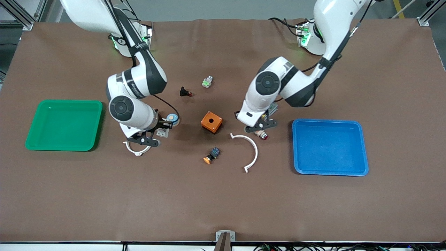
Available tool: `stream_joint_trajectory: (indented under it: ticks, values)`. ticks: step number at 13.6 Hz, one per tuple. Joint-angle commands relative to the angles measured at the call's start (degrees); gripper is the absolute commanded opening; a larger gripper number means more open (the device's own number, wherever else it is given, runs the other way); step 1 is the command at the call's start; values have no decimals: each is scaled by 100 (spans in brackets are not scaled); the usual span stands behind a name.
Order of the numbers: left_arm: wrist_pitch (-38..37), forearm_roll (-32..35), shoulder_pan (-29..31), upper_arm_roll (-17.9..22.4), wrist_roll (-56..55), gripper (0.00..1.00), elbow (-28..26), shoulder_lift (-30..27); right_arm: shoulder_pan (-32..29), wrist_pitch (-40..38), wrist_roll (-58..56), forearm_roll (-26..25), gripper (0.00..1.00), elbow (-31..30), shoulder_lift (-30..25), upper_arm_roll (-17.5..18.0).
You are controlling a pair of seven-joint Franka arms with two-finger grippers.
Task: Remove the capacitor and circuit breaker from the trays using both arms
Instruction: 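Lift and carry the capacitor and breaker toward the table middle with both grippers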
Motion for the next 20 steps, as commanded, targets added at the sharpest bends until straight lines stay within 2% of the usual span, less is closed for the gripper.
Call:
stream_joint_trajectory:
  ticks: [1,7,10,11,13,14,15,16,17,18,19,20]
  values:
    - [184,129,-206,27,-351,0,115,296,199,294,103,210,21,11,154,-76]
    - [202,129,-392,53,-537,0,159,683,349,839,103,430,21,2,577,-76]
    - [220,137,-401,53,-572,4,159,797,349,927,102,448,22,11,718,-76]
    - [220,137,-401,53,-581,12,159,815,349,928,94,448,22,11,753,-76]
    - [220,137,-401,62,-564,43,176,859,375,928,94,457,22,11,762,-76]
    - [220,137,-401,80,-564,56,203,868,375,928,94,457,23,20,762,-76]
    - [220,137,-401,97,-555,63,203,885,375,928,102,457,27,20,762,-76]
    - [220,137,-409,97,-555,67,211,903,375,910,103,457,55,20,762,-76]
    - [229,137,-401,97,-555,69,212,911,367,901,103,448,93,20,762,-84]
    - [229,137,-401,97,-555,77,220,903,367,832,103,448,100,20,701,-85]
    - [229,137,-401,97,-563,91,264,903,367,657,120,448,100,20,544,-85]
    - [229,137,-383,106,-564,100,317,868,367,351,129,448,100,29,316,-85]
